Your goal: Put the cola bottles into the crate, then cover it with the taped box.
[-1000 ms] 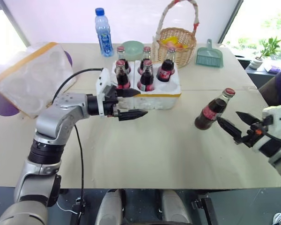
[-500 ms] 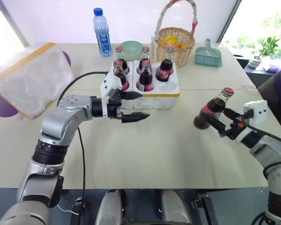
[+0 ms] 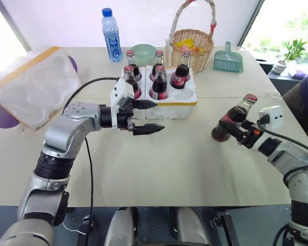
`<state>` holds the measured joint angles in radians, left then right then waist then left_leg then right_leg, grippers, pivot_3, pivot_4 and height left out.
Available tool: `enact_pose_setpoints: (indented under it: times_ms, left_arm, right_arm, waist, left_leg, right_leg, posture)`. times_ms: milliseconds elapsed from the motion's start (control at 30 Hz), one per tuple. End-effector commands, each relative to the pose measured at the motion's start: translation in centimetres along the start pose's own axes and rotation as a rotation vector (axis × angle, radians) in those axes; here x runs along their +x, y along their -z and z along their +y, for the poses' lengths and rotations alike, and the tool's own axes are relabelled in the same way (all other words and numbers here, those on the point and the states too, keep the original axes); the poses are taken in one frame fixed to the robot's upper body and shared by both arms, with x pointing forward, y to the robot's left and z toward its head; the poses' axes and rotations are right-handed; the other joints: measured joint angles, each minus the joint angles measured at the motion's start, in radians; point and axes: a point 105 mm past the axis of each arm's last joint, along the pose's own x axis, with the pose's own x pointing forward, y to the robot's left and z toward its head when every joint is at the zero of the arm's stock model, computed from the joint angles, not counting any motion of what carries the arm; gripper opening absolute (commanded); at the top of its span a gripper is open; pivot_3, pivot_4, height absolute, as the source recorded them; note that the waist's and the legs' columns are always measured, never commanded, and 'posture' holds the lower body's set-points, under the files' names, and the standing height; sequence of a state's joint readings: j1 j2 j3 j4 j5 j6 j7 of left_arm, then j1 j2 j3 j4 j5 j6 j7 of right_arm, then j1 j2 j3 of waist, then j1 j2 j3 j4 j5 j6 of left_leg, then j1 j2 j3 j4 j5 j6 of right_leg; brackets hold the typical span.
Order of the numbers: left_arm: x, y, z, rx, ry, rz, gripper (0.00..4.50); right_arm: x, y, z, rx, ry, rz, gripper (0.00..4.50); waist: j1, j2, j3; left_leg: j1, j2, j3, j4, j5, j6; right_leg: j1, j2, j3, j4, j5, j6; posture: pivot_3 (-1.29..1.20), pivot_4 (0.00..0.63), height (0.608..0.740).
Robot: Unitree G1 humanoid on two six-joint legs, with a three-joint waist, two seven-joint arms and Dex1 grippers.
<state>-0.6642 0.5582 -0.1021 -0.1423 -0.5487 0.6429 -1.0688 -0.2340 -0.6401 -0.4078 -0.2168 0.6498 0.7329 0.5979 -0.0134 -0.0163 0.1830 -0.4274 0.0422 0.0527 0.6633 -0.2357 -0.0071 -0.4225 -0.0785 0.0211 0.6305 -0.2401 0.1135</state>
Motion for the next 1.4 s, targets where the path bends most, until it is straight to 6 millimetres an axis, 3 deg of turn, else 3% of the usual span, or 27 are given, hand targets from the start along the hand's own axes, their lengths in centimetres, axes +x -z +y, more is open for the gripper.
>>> enact_pose_setpoints:
  times_ms: [33,133,433,633,767,967,1333,1400]
  left_arm:
    - [-0.4,-1.3,-0.7,0.055,0.026,-0.021,4.50]
    - [-0.4,-1.5,-0.5,0.060,0.017,-0.026,4.50]
    - [-0.4,-1.5,-0.2,0.070,-0.019,-0.029,4.50]
    - [-1.8,-1.6,0.3,0.078,-0.089,-0.023,4.50]
    - [-2.8,-1.5,0.9,0.081,-0.142,-0.015,4.50]
    - [-3.0,-1.4,0.9,0.082,-0.153,-0.014,4.50]
    - [-2.8,-2.1,1.3,0.095,-0.144,-0.021,4.50]
    - [-3.0,-2.2,1.4,0.093,-0.143,-0.021,4.50]
  right_arm:
    - [0.2,-8.4,2.2,-0.122,-0.111,-0.233,2.79]
    - [3.3,-12.0,4.0,-0.177,-0.213,-0.283,2.79]
    - [10.6,-13.8,5.1,-0.210,-0.266,-0.263,2.79]
    - [12.6,-11.2,6.0,-0.275,-0.317,-0.151,2.79]
    - [11.9,-10.6,7.6,-0.245,-0.412,-0.160,2.79]
    - [11.2,-9.9,8.5,-0.236,-0.454,-0.150,2.79]
    - [13.9,-3.0,4.9,-0.235,-0.249,0.094,2.79]
    - [13.9,-2.3,4.7,-0.211,-0.239,0.119,3.82]
  waist:
    - [-0.006,0.001,0.001]
    - [-0.014,0.003,0.002]
    - [0.002,0.002,0.002]
    - [-0.001,0.002,0.002]
    - [-0.003,0.002,0.002]
    - [0.000,0.002,0.003]
    - [0.003,0.002,0.003]
    - [0.003,0.002,0.002]
  left_leg:
    - [0.000,0.000,0.000,0.000,0.000,0.000]
    - [0.000,0.000,0.000,-0.001,0.000,0.000]
    - [-0.004,0.001,0.001,0.000,-0.001,0.001]
    - [-0.012,0.001,0.000,0.000,-0.001,0.001]
    - [-0.012,0.001,0.000,0.000,0.000,0.001]
    - [-0.012,0.001,0.000,0.000,0.000,0.001]
    - [-0.012,0.001,0.000,0.001,0.000,0.001]
    - [-0.012,0.001,-0.001,0.001,0.000,0.001]
  right_leg:
    - [0.000,0.000,0.000,0.000,0.000,0.000]
    - [-0.002,0.001,0.001,0.001,0.001,0.001]
    - [-0.004,0.002,0.001,0.000,0.001,0.001]
    - [-0.012,0.002,0.000,0.001,0.001,0.002]
    - [-0.012,0.002,-0.001,0.001,0.001,0.002]
    - [-0.012,0.002,-0.001,0.002,0.001,0.002]
    - [-0.012,0.002,-0.001,0.002,0.001,0.002]
    - [-0.011,0.002,-0.001,0.002,0.001,0.002]
  posture:
    - [0.00,0.150,0.740]
    - [0.00,0.150,0.740]
    - [0.00,0.150,0.740]
    - [0.00,0.150,0.740]
    - [0.00,0.150,0.740]
    - [0.00,0.150,0.740]
    - [0.00,0.150,0.740]
    - [0.00,0.150,0.740]
